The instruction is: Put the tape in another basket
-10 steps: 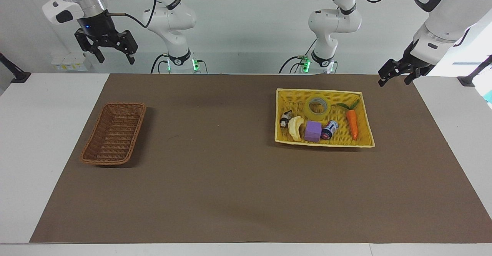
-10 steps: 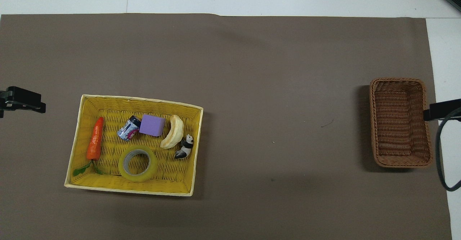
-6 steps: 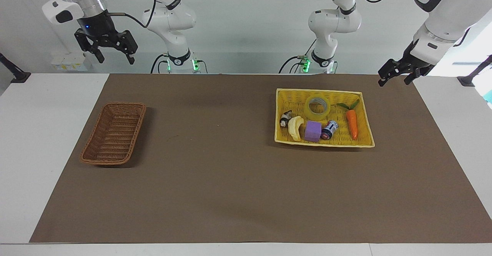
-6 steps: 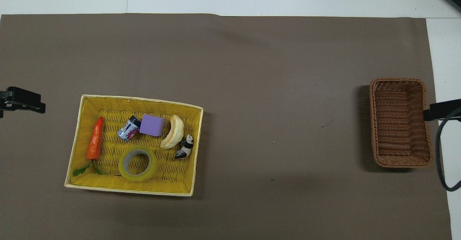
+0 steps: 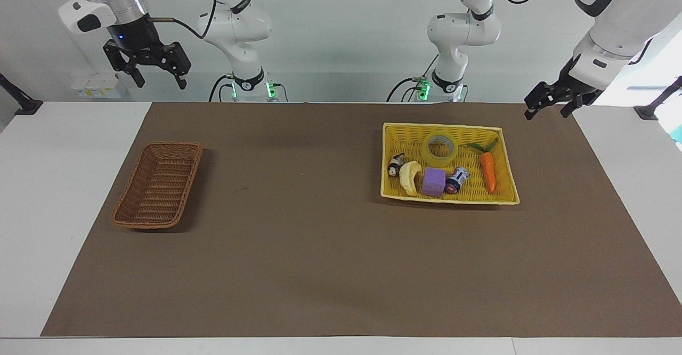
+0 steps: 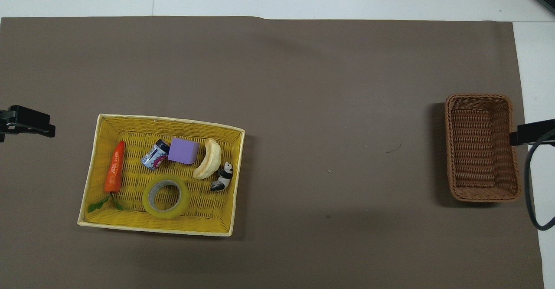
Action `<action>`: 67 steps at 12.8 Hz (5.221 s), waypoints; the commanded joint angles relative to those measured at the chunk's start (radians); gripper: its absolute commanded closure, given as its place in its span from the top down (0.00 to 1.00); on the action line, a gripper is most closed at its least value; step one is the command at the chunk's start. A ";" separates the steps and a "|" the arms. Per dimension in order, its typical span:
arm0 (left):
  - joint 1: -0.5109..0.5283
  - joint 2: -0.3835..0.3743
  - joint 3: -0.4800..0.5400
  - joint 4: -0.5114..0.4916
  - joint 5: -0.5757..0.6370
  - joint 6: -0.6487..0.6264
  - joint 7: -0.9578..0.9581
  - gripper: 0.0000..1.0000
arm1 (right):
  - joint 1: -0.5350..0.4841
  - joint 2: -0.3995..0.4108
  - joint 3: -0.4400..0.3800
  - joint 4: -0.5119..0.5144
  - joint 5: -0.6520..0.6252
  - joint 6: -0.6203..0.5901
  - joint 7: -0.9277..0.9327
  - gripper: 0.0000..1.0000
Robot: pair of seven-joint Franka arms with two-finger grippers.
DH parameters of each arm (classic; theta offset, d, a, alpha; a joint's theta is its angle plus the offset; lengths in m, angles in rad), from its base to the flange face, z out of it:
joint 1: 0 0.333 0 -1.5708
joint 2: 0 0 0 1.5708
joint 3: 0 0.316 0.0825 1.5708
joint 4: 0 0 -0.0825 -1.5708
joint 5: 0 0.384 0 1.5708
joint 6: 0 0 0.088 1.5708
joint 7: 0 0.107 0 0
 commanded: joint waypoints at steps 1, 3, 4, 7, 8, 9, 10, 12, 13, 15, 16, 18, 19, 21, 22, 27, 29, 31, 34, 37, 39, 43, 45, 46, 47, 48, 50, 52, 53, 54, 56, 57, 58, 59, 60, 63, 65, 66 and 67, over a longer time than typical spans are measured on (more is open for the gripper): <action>0.006 -0.028 -0.005 -0.033 0.017 -0.008 0.015 1.00 | -0.010 -0.018 0.005 -0.015 0.013 -0.003 0.007 1.00; 0.003 -0.044 -0.005 -0.053 0.017 -0.007 0.015 1.00 | -0.010 -0.016 0.005 -0.015 0.013 -0.003 0.007 1.00; 0.003 -0.053 -0.005 -0.074 0.017 0.001 0.015 1.00 | -0.010 -0.016 0.005 -0.015 0.013 -0.003 0.007 1.00; -0.003 -0.099 -0.005 -0.148 0.017 0.028 0.014 1.00 | -0.010 -0.018 0.005 -0.015 0.013 -0.003 0.007 1.00; -0.005 -0.120 -0.005 -0.186 0.017 0.048 0.014 1.00 | -0.008 -0.016 0.005 -0.015 0.013 -0.003 0.007 1.00; -0.006 -0.139 -0.005 -0.220 0.017 0.067 0.014 1.00 | -0.010 -0.016 0.005 -0.015 0.013 -0.003 0.007 1.00; -0.006 -0.149 -0.005 -0.244 0.017 0.076 0.012 1.00 | -0.010 -0.016 0.005 -0.015 0.013 -0.003 0.007 1.00; -0.008 -0.171 -0.006 -0.284 0.017 0.093 0.011 1.00 | -0.010 -0.018 0.005 -0.015 0.013 -0.003 0.007 1.00; -0.008 -0.176 -0.006 -0.298 0.017 0.096 0.012 1.00 | -0.010 -0.016 0.005 -0.015 0.013 -0.003 0.007 1.00; -0.013 -0.182 -0.008 -0.327 0.017 0.097 0.011 1.00 | -0.010 -0.016 0.005 -0.015 0.013 -0.003 0.007 1.00; -0.022 -0.189 -0.006 -0.347 0.017 0.102 0.008 1.00 | -0.010 -0.016 0.005 -0.015 0.013 -0.003 0.007 1.00; -0.039 -0.217 -0.008 -0.395 0.017 0.116 0.006 1.00 | -0.010 -0.016 0.005 -0.015 0.013 -0.003 0.007 1.00; -0.045 -0.231 -0.008 -0.424 0.017 0.130 0.006 1.00 | -0.010 -0.016 0.005 -0.015 0.013 -0.003 0.007 1.00; -0.051 -0.271 -0.008 -0.500 0.017 0.172 0.006 1.00 | -0.010 -0.018 0.005 -0.015 0.013 -0.003 0.007 1.00; -0.071 -0.280 -0.008 -0.530 0.017 0.191 0.005 1.00 | -0.010 -0.016 0.005 -0.015 0.013 -0.003 0.007 1.00; -0.123 -0.285 -0.008 -0.631 0.016 0.278 -0.006 1.00 | -0.010 -0.016 0.005 -0.015 0.013 -0.003 0.007 1.00; -0.143 -0.285 -0.009 -0.678 0.014 0.330 -0.030 1.00 | -0.010 -0.016 0.005 -0.015 0.013 -0.003 0.007 1.00; -0.183 -0.283 -0.008 -0.717 0.014 0.376 -0.081 1.00 | -0.010 -0.016 0.005 -0.015 0.013 -0.003 0.007 1.00; -0.240 -0.263 -0.008 -0.752 0.014 0.436 -0.158 1.00 | -0.010 -0.016 0.005 -0.015 0.013 -0.003 0.007 1.00; -0.250 -0.231 -0.008 -0.844 0.008 0.573 -0.158 1.00 | -0.010 -0.018 0.005 -0.015 0.013 -0.004 0.007 1.00; -0.256 -0.200 -0.009 -0.866 0.006 0.625 -0.166 1.00 | -0.010 -0.018 0.005 -0.015 0.013 -0.004 0.007 1.00; -0.263 -0.147 -0.009 -0.878 0.002 0.662 -0.166 1.00 | -0.010 -0.016 0.005 -0.015 0.013 -0.004 0.007 1.00; -0.261 -0.119 -0.009 -0.889 0.000 0.689 -0.167 1.00 | -0.010 -0.016 0.005 -0.015 0.013 -0.004 0.007 1.00; -0.253 -0.111 -0.009 -0.906 -0.003 0.709 -0.167 0.70 | -0.008 -0.016 0.005 -0.015 0.013 -0.004 0.007 1.00; -0.252 -0.113 -0.008 -0.919 -0.015 0.725 -0.167 0.28 | -0.010 -0.018 0.005 -0.015 0.013 -0.004 0.007 1.00; -0.253 -0.113 -0.008 -0.920 -0.023 0.723 -0.173 0.00 | -0.010 -0.018 0.005 -0.015 0.013 -0.004 0.007 1.00; -0.252 -0.110 -0.008 -0.913 -0.030 0.717 -0.172 0.00 | -0.010 -0.018 0.005 -0.015 0.013 -0.004 0.007 1.00; -0.250 -0.099 -0.008 -0.892 -0.081 0.702 -0.161 0.00 | -0.010 -0.018 0.005 -0.015 0.013 -0.004 0.007 1.00; -0.249 -0.084 -0.008 -0.862 -0.092 0.670 -0.156 0.00 | -0.010 -0.016 0.005 -0.015 0.013 -0.004 0.007 1.00; -0.246 -0.074 -0.008 -0.823 -0.093 0.630 -0.156 0.00 | -0.010 -0.016 0.005 -0.015 0.013 -0.004 0.007 1.00; -0.246 -0.073 -0.006 -0.750 -0.096 0.555 -0.156 0.00 | -0.010 -0.016 0.005 -0.015 0.013 -0.004 0.007 1.00; -0.246 -0.071 -0.006 -0.716 -0.096 0.520 -0.156 0.00 | -0.010 -0.016 0.005 -0.015 0.013 -0.004 0.007 1.00; -0.246 -0.073 -0.006 -0.682 -0.096 0.495 -0.156 0.00 | -0.010 -0.016 0.005 -0.015 0.013 -0.004 0.007 1.00; -0.247 -0.071 -0.006 -0.650 -0.096 0.475 -0.158 0.00 | -0.010 -0.016 0.005 -0.015 0.013 -0.004 0.007 1.00; -0.247 -0.071 -0.006 -0.610 -0.095 0.443 -0.158 0.00 | -0.010 -0.016 0.005 -0.015 0.013 -0.004 0.007 1.00; -0.261 -0.070 -0.009 -0.483 -0.098 0.334 -0.156 0.00 | -0.010 -0.016 0.005 -0.015 0.013 -0.004 0.007 1.00; -0.263 -0.045 -0.015 -0.403 -0.170 0.271 -0.149 0.00 | -0.008 -0.016 0.005 -0.015 0.013 -0.004 0.007 1.00; -0.276 -0.029 -0.015 -0.365 -0.208 0.237 -0.150 0.00 | -0.010 -0.016 0.005 -0.015 0.013 -0.004 0.007 1.00; -0.301 -0.015 -0.015 -0.340 -0.222 0.222 -0.156 0.00 | -0.008 -0.016 0.005 -0.015 0.013 -0.004 0.007 1.00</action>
